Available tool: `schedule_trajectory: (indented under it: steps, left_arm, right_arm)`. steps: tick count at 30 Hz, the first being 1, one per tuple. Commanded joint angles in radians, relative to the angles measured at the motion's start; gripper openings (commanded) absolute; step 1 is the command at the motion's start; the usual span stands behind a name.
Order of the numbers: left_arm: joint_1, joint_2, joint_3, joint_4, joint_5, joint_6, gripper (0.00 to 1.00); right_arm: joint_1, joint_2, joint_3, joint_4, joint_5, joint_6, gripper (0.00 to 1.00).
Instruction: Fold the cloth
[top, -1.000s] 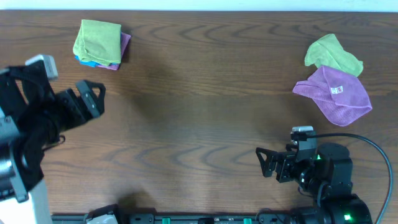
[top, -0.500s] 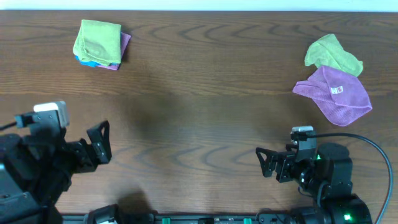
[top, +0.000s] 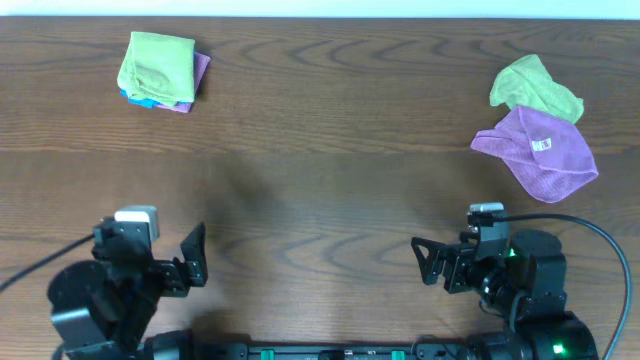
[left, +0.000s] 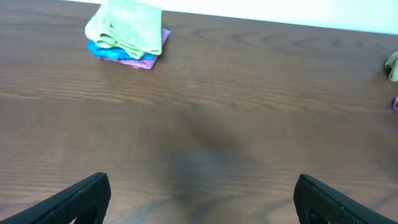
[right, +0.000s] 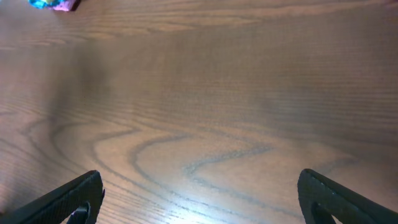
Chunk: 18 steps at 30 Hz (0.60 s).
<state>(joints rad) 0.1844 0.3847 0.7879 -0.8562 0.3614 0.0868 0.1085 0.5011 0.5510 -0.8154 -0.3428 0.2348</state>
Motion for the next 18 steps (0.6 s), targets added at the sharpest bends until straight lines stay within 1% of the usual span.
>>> schedule_trajectory:
  steps: [1, 7, 10, 15, 18]
  left_arm:
    - [-0.011, -0.078, -0.089, 0.046, -0.006, 0.023, 0.95]
    - [-0.025, -0.225, -0.257, 0.126, -0.006, 0.026, 0.95]
    - [-0.036, -0.269, -0.311, 0.138, -0.006, 0.035, 0.95]
    - [-0.059, -0.325, -0.380, 0.140, -0.010, 0.088, 0.95]
    - [-0.077, -0.346, -0.411, 0.140, -0.050, 0.093, 0.95]
  right_arm:
    - [-0.007, -0.005, -0.002, -0.001, 0.002, 0.012, 0.99]
    - [-0.007, -0.005, -0.003, -0.001, 0.002, 0.012, 0.99]
    - [-0.007, -0.005, -0.003, -0.001, 0.002, 0.012, 0.99]
    - [-0.007, -0.005, -0.002, -0.001, 0.002, 0.012, 0.99]
    - [-0.007, -0.005, -0.002, -0.001, 0.002, 0.012, 0.99]
